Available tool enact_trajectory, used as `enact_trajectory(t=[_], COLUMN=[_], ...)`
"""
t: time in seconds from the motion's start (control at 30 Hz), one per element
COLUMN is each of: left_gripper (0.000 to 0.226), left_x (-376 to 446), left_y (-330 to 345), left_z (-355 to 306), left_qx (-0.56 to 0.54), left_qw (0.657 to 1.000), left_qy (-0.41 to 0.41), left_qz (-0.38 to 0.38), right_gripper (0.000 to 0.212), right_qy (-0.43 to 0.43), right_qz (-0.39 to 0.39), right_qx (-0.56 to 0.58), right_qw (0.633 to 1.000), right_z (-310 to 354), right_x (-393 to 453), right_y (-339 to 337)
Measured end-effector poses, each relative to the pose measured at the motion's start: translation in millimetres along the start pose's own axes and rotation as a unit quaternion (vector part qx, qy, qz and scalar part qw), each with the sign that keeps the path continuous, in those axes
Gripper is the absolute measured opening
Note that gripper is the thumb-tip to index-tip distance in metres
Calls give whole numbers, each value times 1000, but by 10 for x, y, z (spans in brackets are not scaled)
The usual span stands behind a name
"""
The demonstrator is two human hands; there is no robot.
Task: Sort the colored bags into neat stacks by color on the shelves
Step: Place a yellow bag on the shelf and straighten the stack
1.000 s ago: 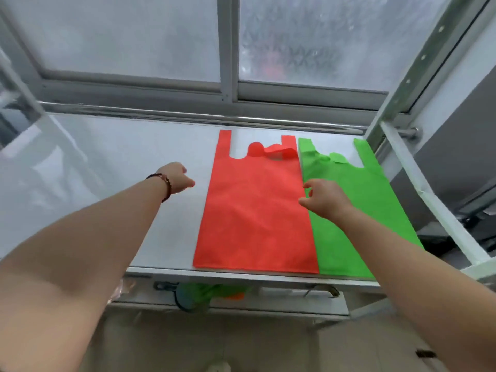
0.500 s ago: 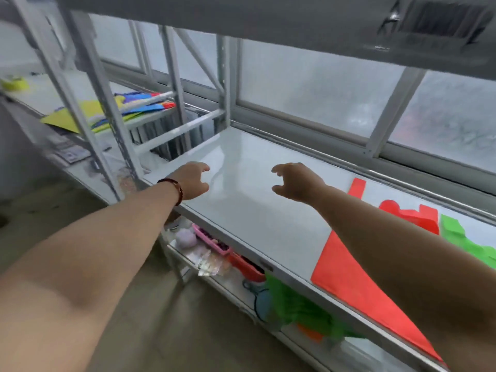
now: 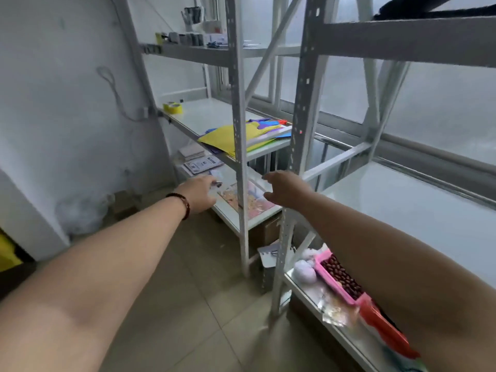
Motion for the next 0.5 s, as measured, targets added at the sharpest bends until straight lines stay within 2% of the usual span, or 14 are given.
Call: enact_trajectory(t=[0.23, 0.4, 0.5], left_gripper=[52, 50, 51], left_x=[439, 1008, 1511], left_y=[-380, -459, -565], left_z=[1382, 2090, 2460], left_qx=[-14, -37, -32], left_qw=[998, 995, 995], left_qy=[-64, -89, -92], left_qz=[-26, -29, -33], right_gripper=[47, 45, 50], right_qy=[-47, -78, -86], right_qz=[25, 38, 45], right_qx=[17, 9, 14], right_qw=[998, 996, 995], right_z=[1041, 1426, 1561], right_x=[1183, 2127, 2766], right_y=[374, 661, 842])
Point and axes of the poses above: each hand's wrist, its own x-axis towards the middle knuckle, its own y-axis out of the palm, z = x × y, the point moved 8 cm from there along x, towards the middle knuckle
